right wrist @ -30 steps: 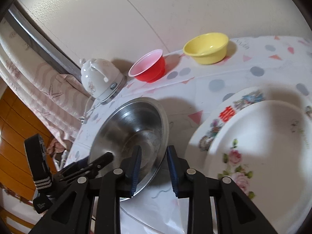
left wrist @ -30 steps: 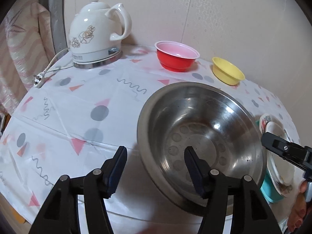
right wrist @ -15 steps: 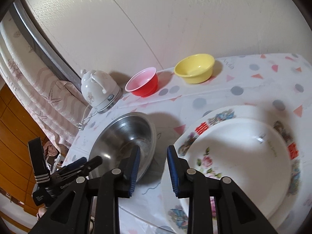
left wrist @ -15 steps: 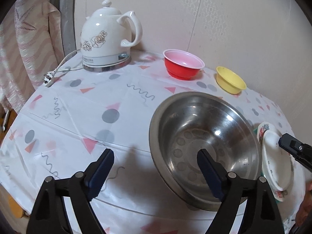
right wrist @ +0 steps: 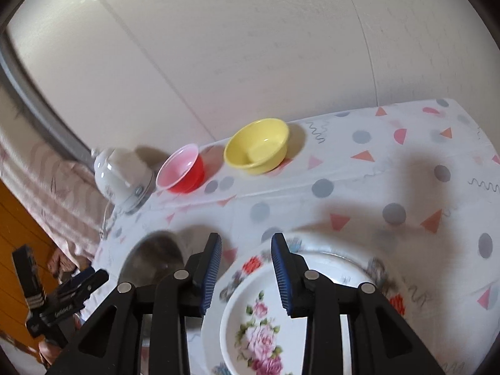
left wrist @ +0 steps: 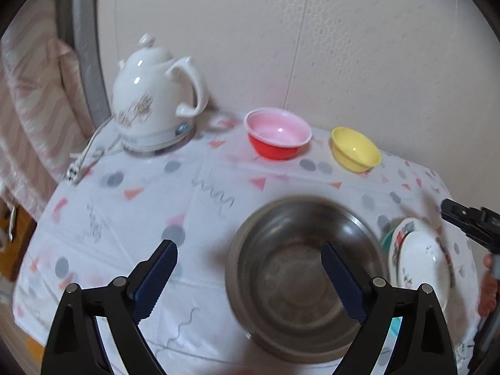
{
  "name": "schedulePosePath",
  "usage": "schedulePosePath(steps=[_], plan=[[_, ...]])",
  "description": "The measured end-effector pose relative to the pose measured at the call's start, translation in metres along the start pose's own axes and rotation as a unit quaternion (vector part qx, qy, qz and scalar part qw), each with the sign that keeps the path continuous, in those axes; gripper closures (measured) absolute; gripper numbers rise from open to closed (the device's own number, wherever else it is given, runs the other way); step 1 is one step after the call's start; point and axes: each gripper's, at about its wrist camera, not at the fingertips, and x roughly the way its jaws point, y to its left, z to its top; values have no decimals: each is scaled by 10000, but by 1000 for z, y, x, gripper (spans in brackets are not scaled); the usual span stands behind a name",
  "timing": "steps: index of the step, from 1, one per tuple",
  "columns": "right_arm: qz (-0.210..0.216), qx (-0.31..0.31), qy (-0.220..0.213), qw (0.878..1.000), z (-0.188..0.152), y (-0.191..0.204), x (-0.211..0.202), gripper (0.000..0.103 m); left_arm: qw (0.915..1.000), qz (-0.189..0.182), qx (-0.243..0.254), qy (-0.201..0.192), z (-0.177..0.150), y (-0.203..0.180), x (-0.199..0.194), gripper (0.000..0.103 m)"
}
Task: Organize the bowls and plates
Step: 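Move both grippers to the yellow bowl and close on its rim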
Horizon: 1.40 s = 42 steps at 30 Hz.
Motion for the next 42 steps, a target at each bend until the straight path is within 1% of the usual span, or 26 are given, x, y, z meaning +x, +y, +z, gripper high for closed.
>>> schedulePosePath(steps=[3,5,7,12,15,18,23,28,31,32,33,35,37,40,42], plan=[[-92,161,88,9998,23,-10,12,69,9997,-205,63,124,20,-5,3,9],[-182,214,160,9995,36,-14,21,69,9993,-327,13,191,36,-7,7,9],[-264,255,205,9991,52,-19,32,69,9991,-397,41,160,47,-11,10,9],[-393,475,335,9975,88,-33,67,69,9993,-292,188,106,74,-24,25,9],[-402,667,507,9957,101,-40,88,69,9988,-304,306,219,82,-33,38,8],[-425,692,620,9948,109,-40,105,69,9982,-303,366,352,86,-41,52,8],[-359,807,741,9933,120,-44,130,69,9968,-332,413,594,90,-57,72,8],[-343,806,970,9914,121,-45,154,70,9965,-226,428,684,99,-70,86,8],[-341,665,1026,9919,118,-45,163,80,9961,-173,464,726,104,-78,94,8],[-363,618,1028,9921,117,-46,163,83,9961,-186,447,738,105,-79,95,8],[-391,551,1037,9923,114,-46,162,84,9962,-201,406,747,107,-80,98,8],[-379,517,1037,9925,113,-48,159,87,9961,-232,335,781,111,-83,102,9],[-336,528,1038,9926,111,-52,151,87,9958,-274,320,809,114,-89,107,9],[-421,439,1007,9931,108,-56,141,87,9953,-303,437,807,116,-101,113,10],[-333,382,1030,9934,105,-58,135,87,9948,-271,471,863,118,-108,120,10]])
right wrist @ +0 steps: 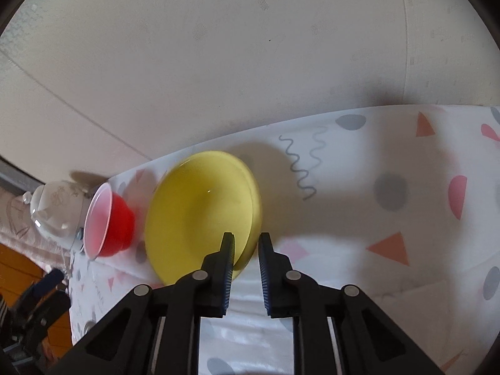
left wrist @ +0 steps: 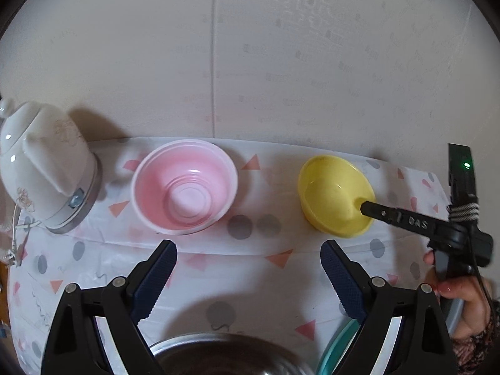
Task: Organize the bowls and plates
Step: 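Move both grippers to the yellow bowl and close on its rim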
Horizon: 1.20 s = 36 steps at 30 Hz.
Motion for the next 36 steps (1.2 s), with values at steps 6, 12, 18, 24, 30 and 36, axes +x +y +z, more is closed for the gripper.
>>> schedulePosePath(steps=[6,12,18,24,30,36], plan=[[-39,-210,39,9998,-11,-2,-5,87,9992,-227,-221,263,9,-12,19,16],[74,-211,59,9997,-15,-4,-2,87,9982,-371,-192,430,17,-33,40,26],[123,-189,43,9997,-15,-2,1,87,9983,-312,-6,482,23,-52,60,36],[163,-203,31,9997,-14,-4,0,87,9962,-313,-3,816,23,-58,83,67],[288,-211,17,9994,-15,-7,-1,87,9945,-462,-92,935,22,-60,93,88],[279,-189,-8,9994,-17,-10,-2,89,9957,-351,16,861,20,-64,88,89]])
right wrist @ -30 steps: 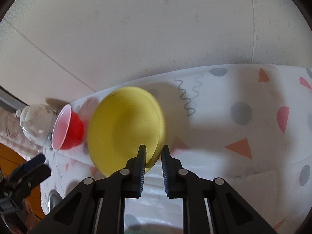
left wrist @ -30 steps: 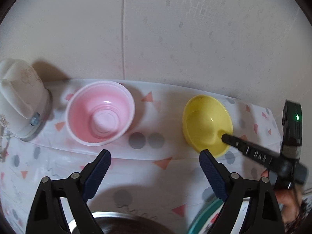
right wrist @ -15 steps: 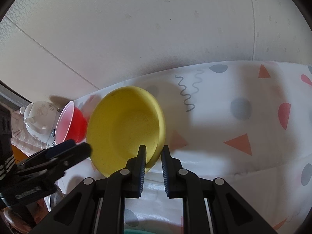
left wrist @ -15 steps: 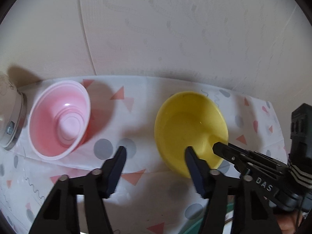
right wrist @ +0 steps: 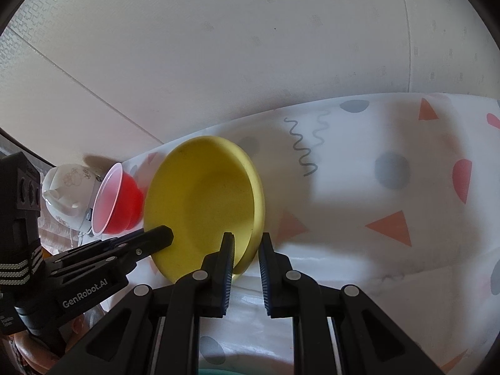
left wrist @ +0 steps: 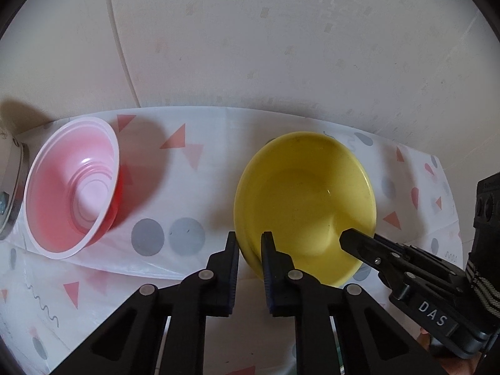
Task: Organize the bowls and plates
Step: 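Move both grippers to the yellow bowl and close on its rim, then lift the yellow bowl with both grippers and carry it over the steel bowl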
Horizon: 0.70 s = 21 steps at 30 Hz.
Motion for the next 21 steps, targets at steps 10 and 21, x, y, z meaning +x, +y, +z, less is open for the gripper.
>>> schedulePosePath(steps=[10,21], plan=[[39,-17,-48,10000,-12,9,-9,89,9999,-139,-97,-33,-14,11,-15,89],[56,-257,-114,9996,-32,38,-33,89,9993,-213,-165,-257,-47,26,-61,89]])
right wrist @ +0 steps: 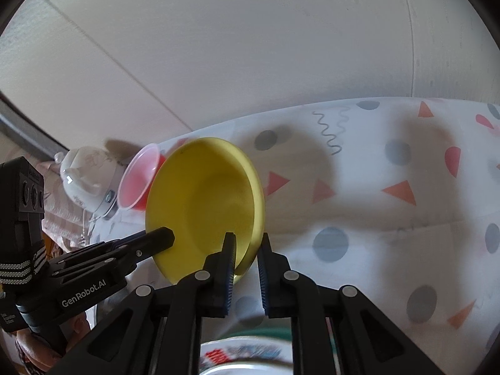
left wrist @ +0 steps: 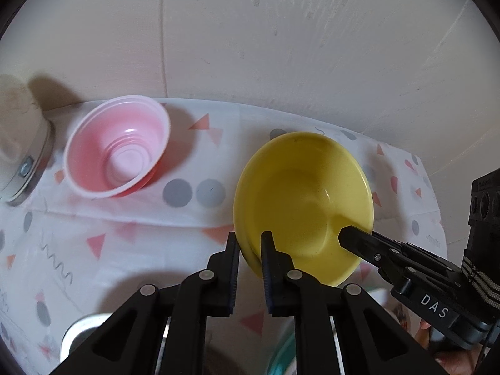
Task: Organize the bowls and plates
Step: 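Lift the yellow bowl with both grippers and carry it over the steel bowl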
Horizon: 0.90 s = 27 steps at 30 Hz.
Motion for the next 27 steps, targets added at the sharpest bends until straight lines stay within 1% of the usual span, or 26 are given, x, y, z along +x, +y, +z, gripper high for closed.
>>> schedulePosePath(steps=[9,12,23,27], plan=[[61,-277,-21,9996,-29,37,-23,89,9997,28,-79,-219,-36,16,-39,89],[87,-369,-29,9993,-39,54,-25,89,9996,2,-143,-245,-46,24,-48,89],[282,-662,83,9974,-70,96,-31,89,9983,-25,-338,-469,-77,59,-82,89],[374,-747,168,9964,-80,109,-30,89,9980,-86,-454,-438,-91,77,-90,89]])
